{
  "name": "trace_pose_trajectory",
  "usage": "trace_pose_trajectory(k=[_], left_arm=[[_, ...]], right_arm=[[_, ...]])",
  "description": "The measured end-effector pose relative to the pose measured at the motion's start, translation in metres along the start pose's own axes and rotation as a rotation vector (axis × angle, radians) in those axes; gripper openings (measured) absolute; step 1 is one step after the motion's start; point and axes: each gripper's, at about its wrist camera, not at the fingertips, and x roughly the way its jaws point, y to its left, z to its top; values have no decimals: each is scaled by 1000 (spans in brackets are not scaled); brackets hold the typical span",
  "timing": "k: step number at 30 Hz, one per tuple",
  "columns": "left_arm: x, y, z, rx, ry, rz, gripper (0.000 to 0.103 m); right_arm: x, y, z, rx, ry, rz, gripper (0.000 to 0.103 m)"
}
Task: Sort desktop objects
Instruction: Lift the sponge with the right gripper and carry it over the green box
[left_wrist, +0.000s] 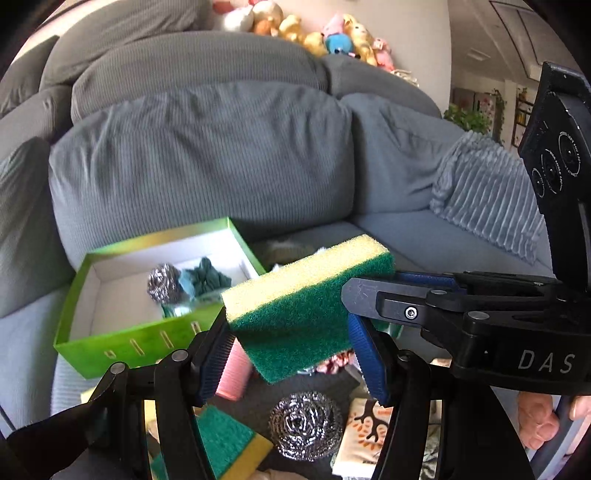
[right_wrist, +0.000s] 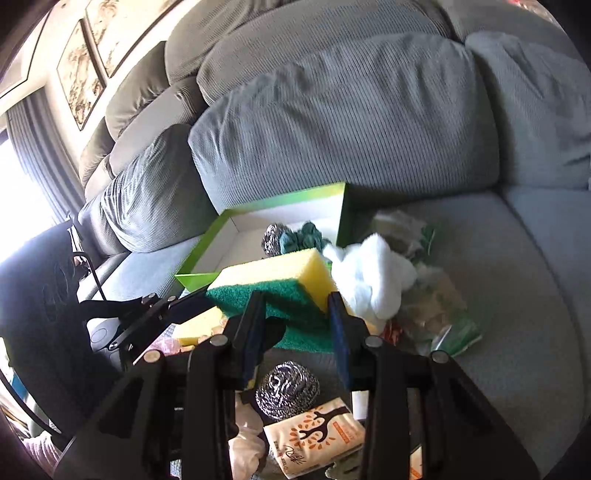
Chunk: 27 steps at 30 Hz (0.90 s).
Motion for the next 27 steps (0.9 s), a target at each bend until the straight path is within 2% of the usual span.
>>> trace_pose_trajectory(k=[9, 16, 27], left_arm=[[-19, 10, 16, 11, -35, 43, 63], [-32, 33, 30, -8, -55, 100, 63], [-33, 84, 57, -62, -49, 164, 63]], right_arm=[[-7, 22, 19, -65, -33, 9, 34], [1, 46, 35, -112, -51, 43, 34], [37, 81, 74, -180, -47, 85, 33]])
